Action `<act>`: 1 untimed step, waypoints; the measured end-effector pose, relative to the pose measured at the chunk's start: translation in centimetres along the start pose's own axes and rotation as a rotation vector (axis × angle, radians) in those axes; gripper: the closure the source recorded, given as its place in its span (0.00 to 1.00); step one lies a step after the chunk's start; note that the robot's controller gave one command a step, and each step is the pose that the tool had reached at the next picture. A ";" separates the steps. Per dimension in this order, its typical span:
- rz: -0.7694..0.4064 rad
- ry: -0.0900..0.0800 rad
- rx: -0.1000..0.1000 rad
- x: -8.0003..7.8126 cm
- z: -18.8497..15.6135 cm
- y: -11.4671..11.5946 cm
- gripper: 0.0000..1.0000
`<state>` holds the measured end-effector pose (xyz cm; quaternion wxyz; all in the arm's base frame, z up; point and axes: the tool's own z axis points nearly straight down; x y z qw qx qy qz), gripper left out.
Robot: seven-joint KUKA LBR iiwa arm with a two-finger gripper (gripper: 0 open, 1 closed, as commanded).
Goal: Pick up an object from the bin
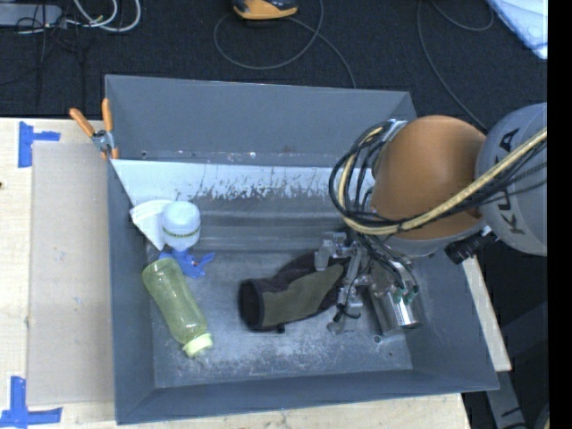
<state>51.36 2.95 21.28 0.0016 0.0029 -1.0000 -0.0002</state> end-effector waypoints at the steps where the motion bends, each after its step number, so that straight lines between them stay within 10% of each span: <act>1: -0.047 -0.008 0.000 -3.7 2.5 0.7 0.00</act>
Offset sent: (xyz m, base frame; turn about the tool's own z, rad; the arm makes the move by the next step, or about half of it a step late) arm 0.0514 0.0413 -0.0789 0.0452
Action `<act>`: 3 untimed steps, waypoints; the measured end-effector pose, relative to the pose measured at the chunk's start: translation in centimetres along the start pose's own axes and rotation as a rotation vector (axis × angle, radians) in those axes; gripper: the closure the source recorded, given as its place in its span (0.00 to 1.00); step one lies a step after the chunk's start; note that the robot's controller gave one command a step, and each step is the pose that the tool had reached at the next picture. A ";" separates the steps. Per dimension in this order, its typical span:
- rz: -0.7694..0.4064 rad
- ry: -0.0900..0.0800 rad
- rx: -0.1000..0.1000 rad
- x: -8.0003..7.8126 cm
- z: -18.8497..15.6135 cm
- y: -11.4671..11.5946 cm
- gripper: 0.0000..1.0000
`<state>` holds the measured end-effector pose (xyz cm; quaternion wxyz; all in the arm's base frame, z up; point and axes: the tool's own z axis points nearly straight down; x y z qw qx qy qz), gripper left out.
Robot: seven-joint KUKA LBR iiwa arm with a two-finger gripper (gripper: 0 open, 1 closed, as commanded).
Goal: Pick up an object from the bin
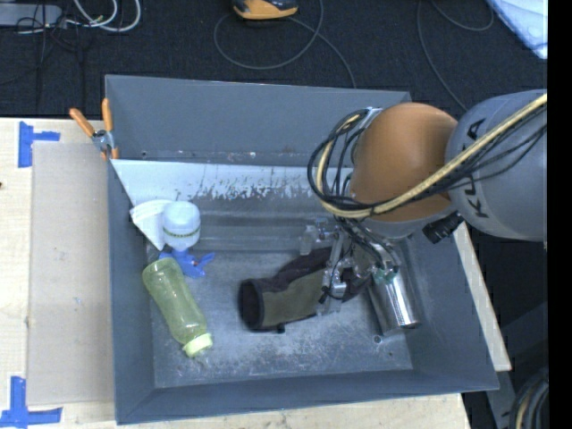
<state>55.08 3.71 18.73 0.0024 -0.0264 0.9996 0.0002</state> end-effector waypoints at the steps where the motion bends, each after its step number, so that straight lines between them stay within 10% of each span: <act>1: 0.050 0.009 0.000 -1.6 3.8 2.0 0.00; 3: -0.267 0.006 -0.002 -3.3 7.1 4.6 0.00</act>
Offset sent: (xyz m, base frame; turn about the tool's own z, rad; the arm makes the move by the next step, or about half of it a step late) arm 0.0410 0.0522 -0.0680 -0.2750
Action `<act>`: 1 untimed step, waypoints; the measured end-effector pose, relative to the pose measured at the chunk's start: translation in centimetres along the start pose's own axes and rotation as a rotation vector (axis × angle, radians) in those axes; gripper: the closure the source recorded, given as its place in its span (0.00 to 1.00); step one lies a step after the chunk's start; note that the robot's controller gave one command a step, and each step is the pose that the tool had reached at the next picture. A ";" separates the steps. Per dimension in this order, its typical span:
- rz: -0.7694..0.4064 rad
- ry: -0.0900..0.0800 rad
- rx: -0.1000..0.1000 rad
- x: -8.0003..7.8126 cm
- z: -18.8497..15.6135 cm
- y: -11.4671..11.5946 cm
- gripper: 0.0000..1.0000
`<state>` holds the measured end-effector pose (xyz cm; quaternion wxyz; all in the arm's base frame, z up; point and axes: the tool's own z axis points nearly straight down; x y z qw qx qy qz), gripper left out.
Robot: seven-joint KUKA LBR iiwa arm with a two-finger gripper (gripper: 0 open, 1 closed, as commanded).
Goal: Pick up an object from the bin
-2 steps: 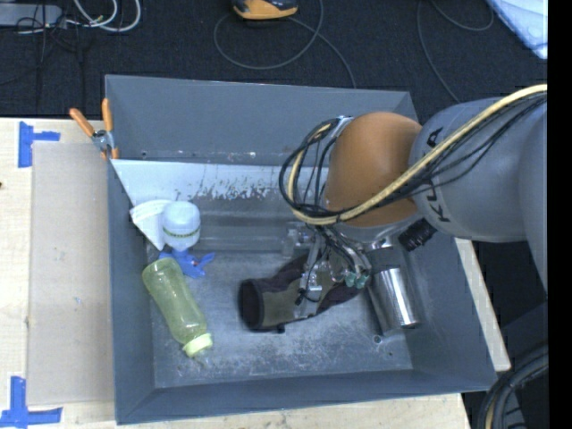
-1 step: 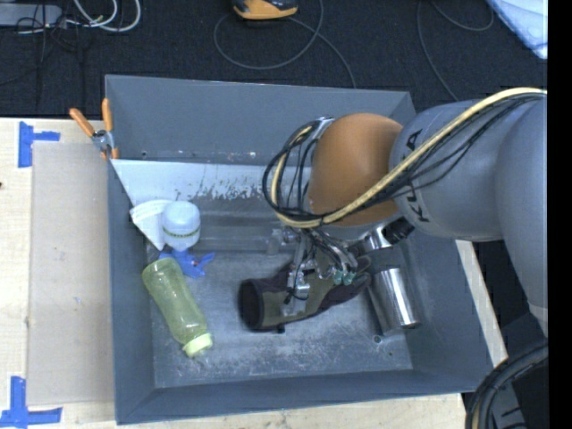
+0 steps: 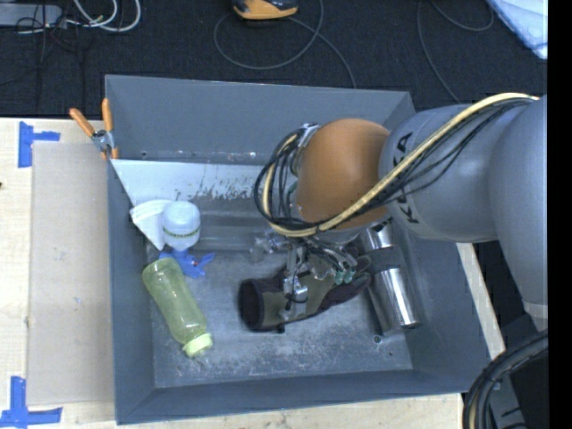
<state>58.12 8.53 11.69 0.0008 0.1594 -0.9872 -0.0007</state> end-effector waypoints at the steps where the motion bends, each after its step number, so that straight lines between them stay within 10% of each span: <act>1: 0.127 -0.001 0.000 -1.3 2.9 0.4 0.00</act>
Offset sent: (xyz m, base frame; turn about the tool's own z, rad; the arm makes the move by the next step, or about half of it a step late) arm 0.0077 0.0096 -0.0469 -0.0104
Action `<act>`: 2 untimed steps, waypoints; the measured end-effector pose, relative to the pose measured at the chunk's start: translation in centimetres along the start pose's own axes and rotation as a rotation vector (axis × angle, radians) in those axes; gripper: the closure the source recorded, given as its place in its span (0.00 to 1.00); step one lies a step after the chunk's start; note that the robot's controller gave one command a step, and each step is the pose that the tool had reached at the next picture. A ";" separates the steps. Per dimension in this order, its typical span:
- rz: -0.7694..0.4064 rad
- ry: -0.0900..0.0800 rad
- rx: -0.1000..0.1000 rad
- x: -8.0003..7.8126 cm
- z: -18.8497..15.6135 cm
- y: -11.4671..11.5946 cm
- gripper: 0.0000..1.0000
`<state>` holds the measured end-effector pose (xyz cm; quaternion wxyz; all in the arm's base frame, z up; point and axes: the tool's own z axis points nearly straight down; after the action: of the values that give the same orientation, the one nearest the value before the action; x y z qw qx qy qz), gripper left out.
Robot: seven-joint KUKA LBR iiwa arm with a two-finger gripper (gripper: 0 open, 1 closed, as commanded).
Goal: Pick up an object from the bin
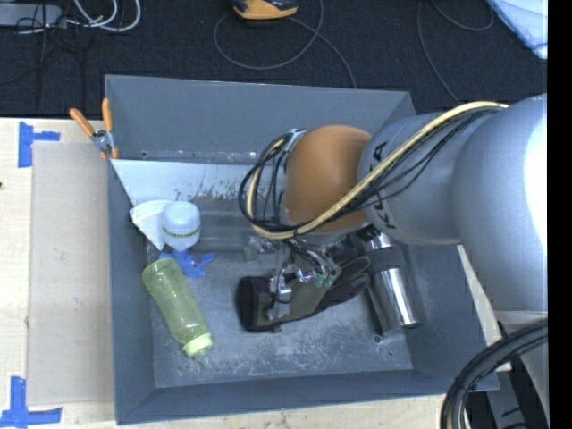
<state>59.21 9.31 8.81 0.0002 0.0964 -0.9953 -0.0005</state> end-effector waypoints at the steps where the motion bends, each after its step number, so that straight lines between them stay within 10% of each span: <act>1: -0.136 0.004 -0.002 0.2 1.8 0.3 1.00; 2: -0.135 0.004 -0.002 0.2 1.8 0.3 1.00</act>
Offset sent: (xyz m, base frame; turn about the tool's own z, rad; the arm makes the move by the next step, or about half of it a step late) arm 0.0000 0.0000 0.0000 0.0000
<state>58.93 9.55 7.04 0.0020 0.1632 -0.9866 -0.0014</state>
